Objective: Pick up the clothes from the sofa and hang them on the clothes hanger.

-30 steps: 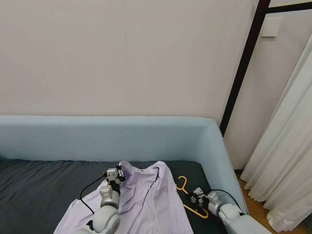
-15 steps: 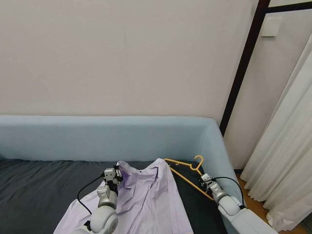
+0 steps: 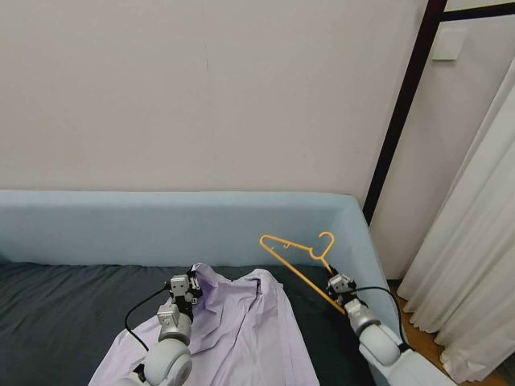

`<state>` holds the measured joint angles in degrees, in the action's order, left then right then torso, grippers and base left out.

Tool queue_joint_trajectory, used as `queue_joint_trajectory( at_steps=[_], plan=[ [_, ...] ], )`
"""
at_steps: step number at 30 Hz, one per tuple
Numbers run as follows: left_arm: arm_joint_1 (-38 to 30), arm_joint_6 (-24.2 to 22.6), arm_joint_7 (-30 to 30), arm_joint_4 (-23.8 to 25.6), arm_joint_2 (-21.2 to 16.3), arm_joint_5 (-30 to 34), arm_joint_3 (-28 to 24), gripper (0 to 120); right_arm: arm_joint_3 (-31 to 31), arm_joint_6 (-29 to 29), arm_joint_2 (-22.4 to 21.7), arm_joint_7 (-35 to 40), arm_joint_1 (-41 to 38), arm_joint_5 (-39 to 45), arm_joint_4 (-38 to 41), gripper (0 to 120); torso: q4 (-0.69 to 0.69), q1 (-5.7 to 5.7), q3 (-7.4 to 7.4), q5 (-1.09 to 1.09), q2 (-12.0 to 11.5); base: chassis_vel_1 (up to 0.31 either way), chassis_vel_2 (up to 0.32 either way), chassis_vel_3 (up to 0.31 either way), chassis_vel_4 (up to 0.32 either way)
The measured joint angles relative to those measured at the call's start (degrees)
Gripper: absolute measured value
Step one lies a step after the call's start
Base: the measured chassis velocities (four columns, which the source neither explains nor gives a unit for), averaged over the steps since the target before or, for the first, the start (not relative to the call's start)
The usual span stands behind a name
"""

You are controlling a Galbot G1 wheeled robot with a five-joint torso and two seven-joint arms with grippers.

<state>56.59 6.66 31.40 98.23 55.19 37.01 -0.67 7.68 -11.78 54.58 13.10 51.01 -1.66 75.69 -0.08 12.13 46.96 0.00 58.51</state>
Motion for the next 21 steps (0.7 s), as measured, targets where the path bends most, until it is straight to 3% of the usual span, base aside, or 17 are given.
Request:
queue_joint_trajectory(
  at_steps=[8,21],
  plan=[
    [1.65,-3.27,2.38,7.22,-3.07,2.02,0.12,0,0.93,-2.41,-1.39,0.65,4.66,-6.74,5.46,4,0.02,0.00,0.00,-0.02,0.00,0.000,0.000,0.000,0.000],
    [5.20,-3.68,2.69,10.15,-3.61,1.86,1.62,0,7.54,-0.52,4.65,2.92,1.65,-7.44,6.27,4,0.02,0.00,0.01,-0.02,0.00,0.000,0.000,0.000,0.000]
  ],
)
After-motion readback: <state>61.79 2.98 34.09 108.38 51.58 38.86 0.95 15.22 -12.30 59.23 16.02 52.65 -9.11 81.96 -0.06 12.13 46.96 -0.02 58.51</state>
